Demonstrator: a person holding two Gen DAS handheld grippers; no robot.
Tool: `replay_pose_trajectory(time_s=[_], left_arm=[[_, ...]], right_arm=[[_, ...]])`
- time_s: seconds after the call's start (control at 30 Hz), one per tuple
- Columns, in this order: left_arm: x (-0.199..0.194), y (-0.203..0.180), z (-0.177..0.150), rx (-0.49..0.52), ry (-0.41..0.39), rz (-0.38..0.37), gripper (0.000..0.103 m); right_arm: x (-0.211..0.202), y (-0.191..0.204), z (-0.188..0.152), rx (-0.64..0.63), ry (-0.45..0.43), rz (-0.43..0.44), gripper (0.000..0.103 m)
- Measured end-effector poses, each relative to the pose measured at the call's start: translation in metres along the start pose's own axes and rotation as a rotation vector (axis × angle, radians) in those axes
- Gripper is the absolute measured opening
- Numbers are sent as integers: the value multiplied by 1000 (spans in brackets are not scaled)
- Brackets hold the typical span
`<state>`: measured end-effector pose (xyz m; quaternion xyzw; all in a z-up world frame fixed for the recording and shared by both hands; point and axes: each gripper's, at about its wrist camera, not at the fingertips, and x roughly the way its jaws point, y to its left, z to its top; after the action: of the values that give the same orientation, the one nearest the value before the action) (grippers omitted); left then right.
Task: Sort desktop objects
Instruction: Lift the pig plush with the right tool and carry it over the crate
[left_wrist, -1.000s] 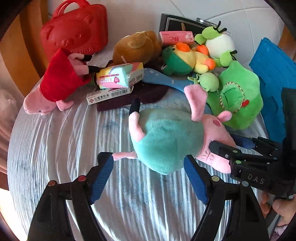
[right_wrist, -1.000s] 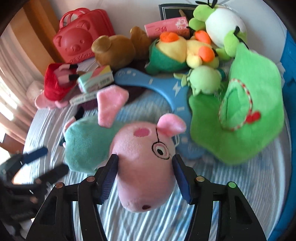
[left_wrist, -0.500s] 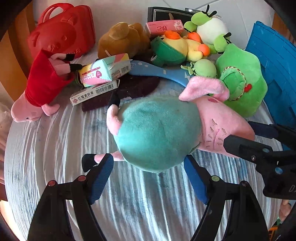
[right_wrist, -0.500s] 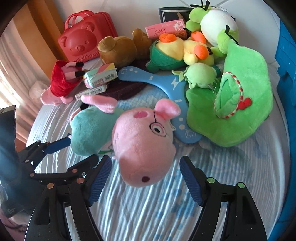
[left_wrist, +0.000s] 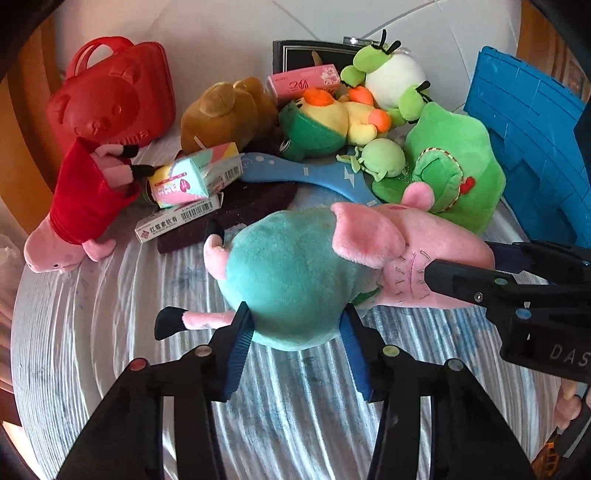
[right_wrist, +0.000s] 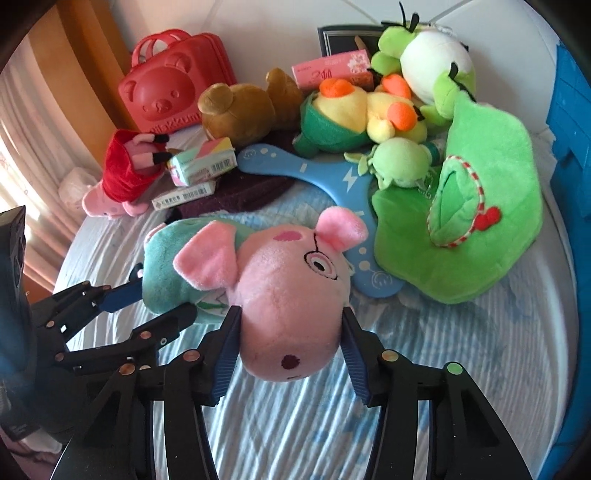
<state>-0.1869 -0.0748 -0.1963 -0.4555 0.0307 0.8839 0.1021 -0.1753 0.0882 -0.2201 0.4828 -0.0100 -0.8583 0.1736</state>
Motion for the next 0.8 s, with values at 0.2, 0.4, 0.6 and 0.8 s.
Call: replay_pose_trajectory(time_s=[0.2,0.4,0.6,0.8], left_arm=[[-43,-5,17,3,-115,8,46],[-100,-22,40,24,-259,-6,46],[-153,-55,63,63,-386,-59,46],[-193,-107,88,141,-504,-137,47]], right_arm=[[-43,8,12,-37,-109,0,50],[-105,13,24,-66,-252,-8,49],[-181,6,26,-76,-392,-44,49],[-256,-13,22,-69,-507,-130,49]])
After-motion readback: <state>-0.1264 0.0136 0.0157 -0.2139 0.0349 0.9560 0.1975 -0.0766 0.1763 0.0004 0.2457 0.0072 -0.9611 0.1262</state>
